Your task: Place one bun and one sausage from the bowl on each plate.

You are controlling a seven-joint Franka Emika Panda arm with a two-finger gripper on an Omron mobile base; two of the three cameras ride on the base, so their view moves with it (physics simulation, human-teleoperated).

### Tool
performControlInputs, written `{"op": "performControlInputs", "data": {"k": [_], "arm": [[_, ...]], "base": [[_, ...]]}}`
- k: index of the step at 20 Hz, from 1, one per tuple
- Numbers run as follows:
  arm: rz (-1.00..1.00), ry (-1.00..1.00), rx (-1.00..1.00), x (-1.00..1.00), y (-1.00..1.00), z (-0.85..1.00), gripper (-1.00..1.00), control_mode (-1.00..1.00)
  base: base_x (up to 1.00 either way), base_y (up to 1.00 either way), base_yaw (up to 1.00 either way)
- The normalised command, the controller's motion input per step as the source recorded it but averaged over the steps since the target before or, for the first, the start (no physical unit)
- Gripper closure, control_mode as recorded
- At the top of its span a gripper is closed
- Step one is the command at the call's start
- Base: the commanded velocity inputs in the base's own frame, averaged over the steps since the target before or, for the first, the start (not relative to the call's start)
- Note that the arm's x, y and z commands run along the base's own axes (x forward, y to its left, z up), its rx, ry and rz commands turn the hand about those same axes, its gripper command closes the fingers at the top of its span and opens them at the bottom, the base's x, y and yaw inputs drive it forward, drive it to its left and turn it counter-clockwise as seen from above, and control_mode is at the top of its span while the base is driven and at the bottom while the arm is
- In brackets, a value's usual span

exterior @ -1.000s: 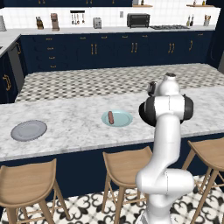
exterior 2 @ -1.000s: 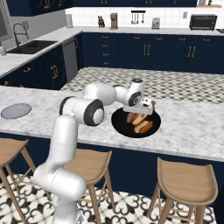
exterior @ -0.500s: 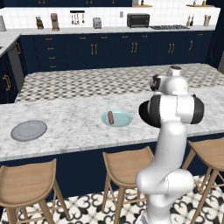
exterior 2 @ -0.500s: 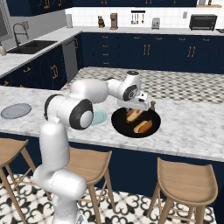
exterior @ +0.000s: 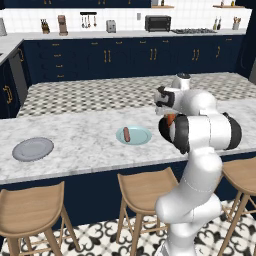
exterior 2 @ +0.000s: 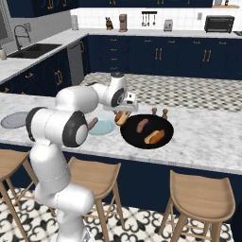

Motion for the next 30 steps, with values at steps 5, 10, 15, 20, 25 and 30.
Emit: {"op": "performControlInputs", "data": {"k": [5,10,15,20,25,30], "arm": [[0.05,-0.05,-0.02,0.48,1.00,-0.03,1.00,-1.00],[0.00,-0.03,0.02,0.64,1.00,-0.34,1.00,-1.00],[-0.01,0.18,0.04,0.16,0.19,-0.50,1.00,-1.00],[0.00,0.08,0.00,0.06,0.03,-0.22,1.00,-1.00],[0.01,0.04,0.00,0.25,0.27,-0.14,1.00,-1.00],[0.03,0.15,0.01,0.33,0.16,-0.09,1.00,-1.00]], "base": [[0.00,0.00,0.00],[0.00,0.00,0.00],[0.00,0.00,0.00],[0.00,0.00,0.00],[0.00,0.00,0.00],[0.00,0.00,0.00]]}}
